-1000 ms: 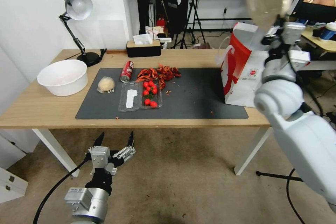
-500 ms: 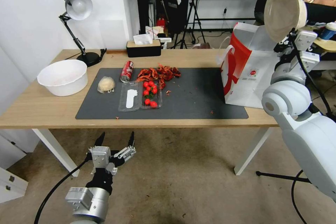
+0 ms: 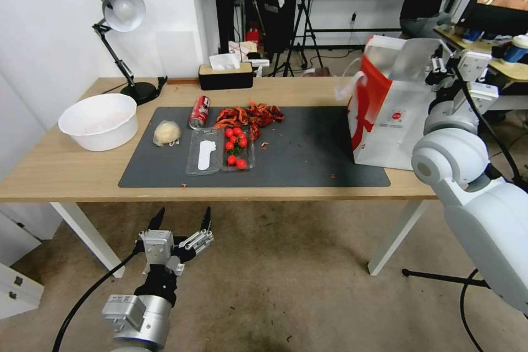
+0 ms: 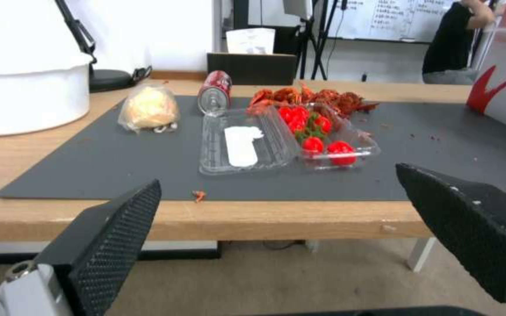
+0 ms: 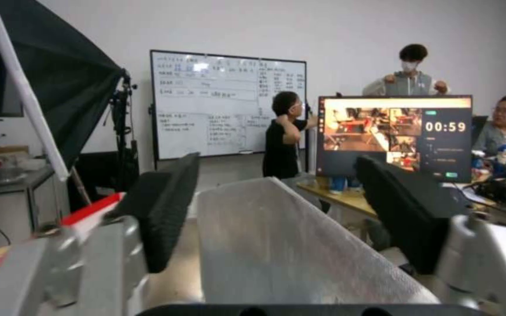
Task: Pick up the trash from the table and place it into the takeout bag.
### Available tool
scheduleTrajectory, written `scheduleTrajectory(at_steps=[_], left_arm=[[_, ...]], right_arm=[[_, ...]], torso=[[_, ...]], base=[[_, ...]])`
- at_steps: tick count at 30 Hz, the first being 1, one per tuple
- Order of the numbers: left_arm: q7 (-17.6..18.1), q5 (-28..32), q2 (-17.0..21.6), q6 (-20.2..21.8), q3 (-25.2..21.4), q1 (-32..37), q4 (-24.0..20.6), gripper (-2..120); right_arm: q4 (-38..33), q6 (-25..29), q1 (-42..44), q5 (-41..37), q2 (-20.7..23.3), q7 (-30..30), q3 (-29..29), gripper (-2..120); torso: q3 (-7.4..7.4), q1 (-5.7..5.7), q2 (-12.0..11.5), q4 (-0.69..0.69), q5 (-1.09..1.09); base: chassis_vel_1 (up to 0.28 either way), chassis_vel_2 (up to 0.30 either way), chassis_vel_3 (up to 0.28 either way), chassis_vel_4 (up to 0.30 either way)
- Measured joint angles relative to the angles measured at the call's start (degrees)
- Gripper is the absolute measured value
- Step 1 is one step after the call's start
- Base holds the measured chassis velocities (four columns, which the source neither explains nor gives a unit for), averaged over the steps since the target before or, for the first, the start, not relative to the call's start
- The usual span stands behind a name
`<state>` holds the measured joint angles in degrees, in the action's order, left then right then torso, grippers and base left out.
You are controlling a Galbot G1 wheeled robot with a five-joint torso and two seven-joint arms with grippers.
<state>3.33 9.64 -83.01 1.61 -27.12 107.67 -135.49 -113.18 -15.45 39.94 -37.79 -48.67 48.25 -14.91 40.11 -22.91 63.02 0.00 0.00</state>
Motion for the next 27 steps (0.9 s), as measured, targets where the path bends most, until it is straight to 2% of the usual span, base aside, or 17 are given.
scheduleTrajectory(at_steps=[3, 7, 12, 15, 16, 18, 22, 26, 27], left_arm=[[0.0, 0.0, 0.0, -0.1, -0.1, 0.0, -0.1, 100], [0.0, 0.0, 0.0, -0.1, -0.1, 0.1, -0.1, 100], [0.0, 0.0, -0.1, -0.1, 0.0, 0.0, -0.1, 100], [-0.1, 0.0, -0.1, -0.2, -0.1, 0.0, -0.1, 100], [-0.1, 0.0, -0.1, -0.2, -0.1, 0.0, -0.1, 100], [-0.1, 0.0, 0.1, -0.3, -0.1, 0.0, -0.1, 100], [-0.1, 0.2, 0.2, -0.3, -0.2, -0.1, -0.1, 100], [-0.1, 0.5, 0.3, -0.4, -0.1, -0.3, -0.1, 100], [-0.1, 0.5, 0.3, -0.4, -0.1, -0.3, -0.1, 100]], right_arm=[[-0.6, 1.0, 0.0, -0.1, 0.5, -1.5, 0.0, 90], [-2.7, 2.9, 1.2, -1.6, 0.9, -5.6, 0.0, 99], [-5.6, 6.0, 4.3, -2.5, 1.3, -11.5, -0.2, 100], [-8.0, 10.2, 9.3, -1.5, 1.8, -18.0, -1.4, 100], [-8.0, 10.2, 9.3, -1.5, 1.8, -18.0, -1.4, 100], [-8.9, 13.6, 13.1, 0.4, 2.3, -21.2, -2.1, 100], [-10.0, 15.6, 16.3, 1.1, 2.5, -23.6, -2.9, 100], [-12.6, 16.7, 25.3, 3.7, 2.0, -26.9, -7.6, 100], [-12.6, 16.7, 25.3, 3.7, 2.0, -26.9, -7.6, 100]], torso=[[0.0, 0.0, 0.0, -0.01, -0.01], [0.0, 0.0, 0.0, 0.0, 0.0], [0.0, 0.0, 0.0, 0.0, 0.0], [0.0, 0.0, 0.0, -0.01, 0.0], [0.0, 0.0, 0.0, -0.01, 0.0], [0.0, 0.0, 0.0, -0.02, 0.0], [0.0, 0.0, 0.0, 0.0, 0.0], [0.0, 0.0, 0.0, 0.01, -0.02], [0.0, 0.0, 0.0, 0.01, -0.02]], base=[[0.0, 0.0, 0.0, 0.0], [0.0, 0.0, 0.0, 0.0], [0.0, 0.0, 0.0, 0.0], [0.0, 0.0, 0.0, 0.0], [0.0, 0.0, 0.0, 0.0], [0.0, 0.0, 0.0, 0.0], [0.0, 0.0, 0.0, 0.0], [0.0, 0.0, 0.0, 0.0], [0.0, 0.0, 0.0, 0.0]])
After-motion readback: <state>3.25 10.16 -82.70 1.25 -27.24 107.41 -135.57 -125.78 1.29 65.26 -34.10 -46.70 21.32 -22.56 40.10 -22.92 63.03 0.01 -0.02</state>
